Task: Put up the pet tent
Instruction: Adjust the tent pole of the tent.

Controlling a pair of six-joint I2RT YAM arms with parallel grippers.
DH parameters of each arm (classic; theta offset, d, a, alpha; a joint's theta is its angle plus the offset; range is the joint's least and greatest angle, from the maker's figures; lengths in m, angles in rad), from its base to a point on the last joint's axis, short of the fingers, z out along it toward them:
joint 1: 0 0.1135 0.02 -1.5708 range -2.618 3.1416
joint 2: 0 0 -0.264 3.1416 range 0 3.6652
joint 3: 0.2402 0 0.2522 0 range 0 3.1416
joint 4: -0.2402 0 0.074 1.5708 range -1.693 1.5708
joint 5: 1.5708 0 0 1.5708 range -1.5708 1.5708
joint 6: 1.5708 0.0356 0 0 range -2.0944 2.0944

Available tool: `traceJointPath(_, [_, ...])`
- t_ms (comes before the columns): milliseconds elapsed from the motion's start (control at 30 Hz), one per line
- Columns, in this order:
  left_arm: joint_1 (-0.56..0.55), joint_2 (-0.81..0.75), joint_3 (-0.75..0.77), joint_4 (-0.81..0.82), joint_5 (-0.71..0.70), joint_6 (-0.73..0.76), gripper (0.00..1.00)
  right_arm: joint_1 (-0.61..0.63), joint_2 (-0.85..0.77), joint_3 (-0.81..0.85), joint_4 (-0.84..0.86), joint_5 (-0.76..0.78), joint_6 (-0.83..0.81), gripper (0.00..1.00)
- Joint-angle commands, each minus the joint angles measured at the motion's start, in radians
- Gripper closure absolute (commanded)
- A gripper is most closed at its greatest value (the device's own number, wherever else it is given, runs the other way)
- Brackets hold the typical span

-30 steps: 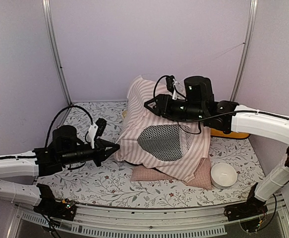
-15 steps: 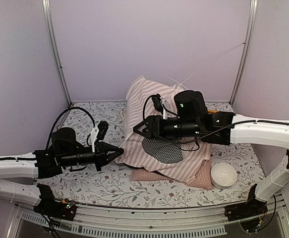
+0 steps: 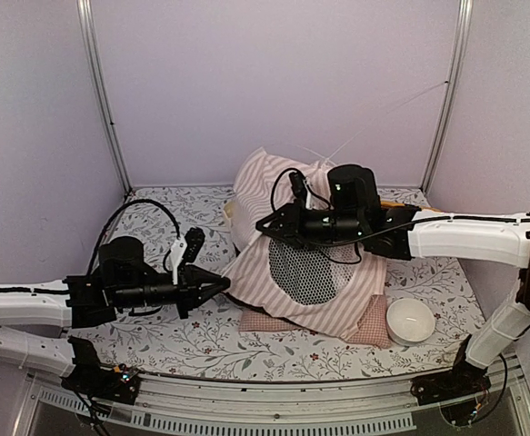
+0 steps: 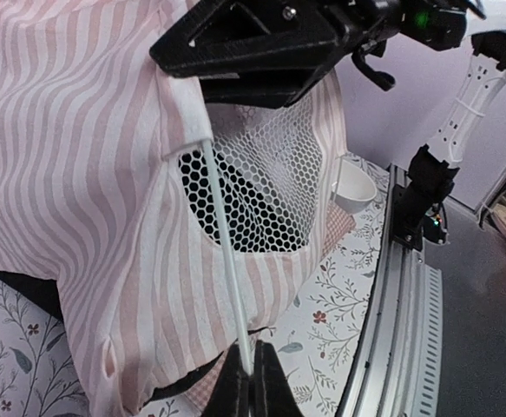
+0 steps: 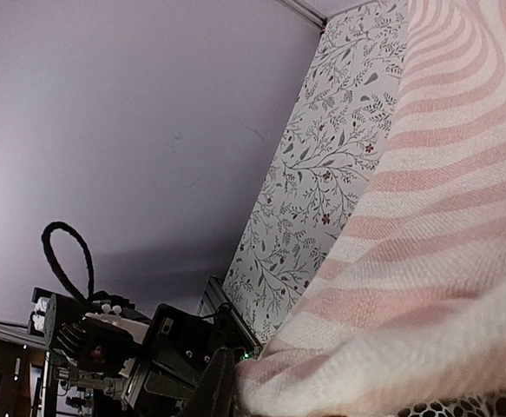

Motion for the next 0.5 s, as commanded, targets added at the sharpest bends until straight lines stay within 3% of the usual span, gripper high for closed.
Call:
traceJointPath(0, [-0.022,-0.016,-0.004,0.043,0.027,0.022,1.00,-0.080,-0.054,-0.026,0.037,0.029,0.011,0.80])
traceJointPath(467, [-0.013,0.024,0.034,0.053,-0.032,0.049,1.00,-0.035,-0.013,-0.010,0.038,-0.121,-0.037,0.61])
